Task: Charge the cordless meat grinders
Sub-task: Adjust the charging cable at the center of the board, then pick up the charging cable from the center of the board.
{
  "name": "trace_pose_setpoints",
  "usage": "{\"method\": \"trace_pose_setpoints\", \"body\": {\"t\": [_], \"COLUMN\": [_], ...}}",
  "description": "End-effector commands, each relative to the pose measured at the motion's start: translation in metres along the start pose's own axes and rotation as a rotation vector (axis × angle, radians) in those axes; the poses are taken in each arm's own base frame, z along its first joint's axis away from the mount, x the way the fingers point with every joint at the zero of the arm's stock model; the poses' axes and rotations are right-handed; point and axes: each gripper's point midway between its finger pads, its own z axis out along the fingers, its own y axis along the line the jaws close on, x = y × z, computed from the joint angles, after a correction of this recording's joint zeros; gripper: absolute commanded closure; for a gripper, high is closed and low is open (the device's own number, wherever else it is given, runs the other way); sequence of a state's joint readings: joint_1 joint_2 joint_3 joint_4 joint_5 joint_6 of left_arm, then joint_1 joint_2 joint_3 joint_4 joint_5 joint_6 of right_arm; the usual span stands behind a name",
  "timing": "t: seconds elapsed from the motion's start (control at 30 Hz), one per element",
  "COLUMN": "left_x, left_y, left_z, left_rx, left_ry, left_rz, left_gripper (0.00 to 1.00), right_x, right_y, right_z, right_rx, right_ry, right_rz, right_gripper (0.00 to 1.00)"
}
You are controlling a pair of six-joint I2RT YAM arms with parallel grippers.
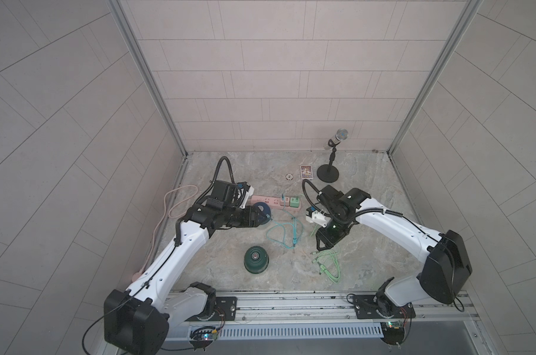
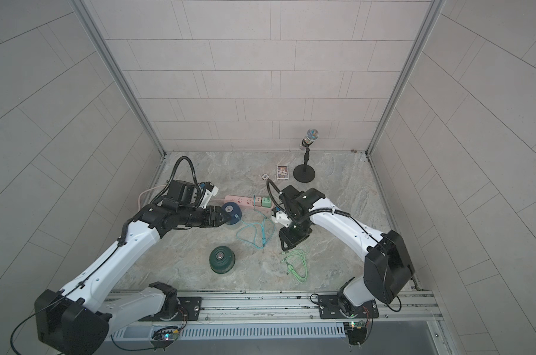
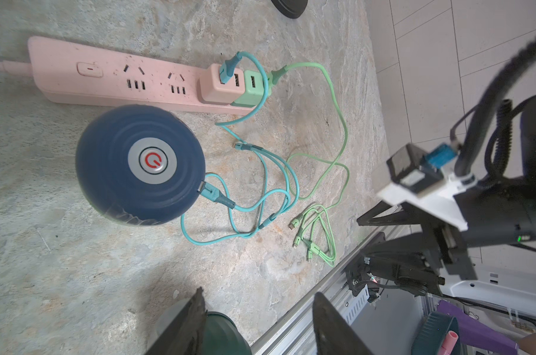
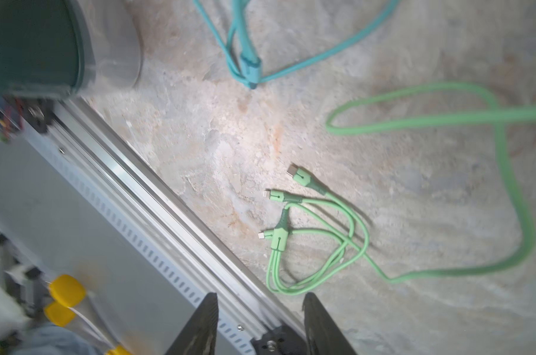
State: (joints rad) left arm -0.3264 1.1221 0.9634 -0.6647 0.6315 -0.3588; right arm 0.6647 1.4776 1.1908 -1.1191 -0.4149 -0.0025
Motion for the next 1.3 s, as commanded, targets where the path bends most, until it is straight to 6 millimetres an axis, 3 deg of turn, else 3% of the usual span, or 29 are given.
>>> {"method": "trace_pose_setpoints", "body": {"t": [0.0, 0.13, 0.3, 0.53, 0.8, 1.13, 1.27], "left_x": [-0.002, -0.002, -0.003, -0.001, 0.001, 0.009, 0.008], "left_y": [-0.001, 0.002, 0.003, 0.007, 0.009, 0.014, 0.014], "left_z": [-0.009, -0.014, -0.016, -0.017, -0.017, -0.018, -0.020], "left_rx": [0.004, 0.008, 0.006, 0.002, -0.001, -0.009, -0.009], "left_ry": [-0.008, -0.016, -0.021, -0.020, -0.018, -0.011, -0.017], "left_rz": [0.001, -0.011, -0.013, -0.028, -0.026, -0.041, -0.039], "left_gripper": [0.41, 0.41, 0.41, 0.41, 0.41, 0.41, 0.41], "right_x": [-0.001, -0.008, -0.017, -0.020, -0.021, -0.006, -0.006], "right_y": [-0.013, -0.020, -0.032, -0.041, -0.046, -0.048, -0.048], "right_z": [0.003, 0.013, 0.036, 0.066, 0.088, 0.098, 0.108], "right_rx": [0.140, 0.197, 0.239, 0.244, 0.219, 0.208, 0.191], "right_ry": [-0.020, -0.110, -0.152, -0.152, -0.102, -0.050, -0.019], "right_rz": [-0.279, -0.467, -0.549, -0.560, -0.553, -0.528, -0.513], "right_gripper": [0.52, 0.49, 0.49, 0.52, 0.58, 0.58, 0.64]}}
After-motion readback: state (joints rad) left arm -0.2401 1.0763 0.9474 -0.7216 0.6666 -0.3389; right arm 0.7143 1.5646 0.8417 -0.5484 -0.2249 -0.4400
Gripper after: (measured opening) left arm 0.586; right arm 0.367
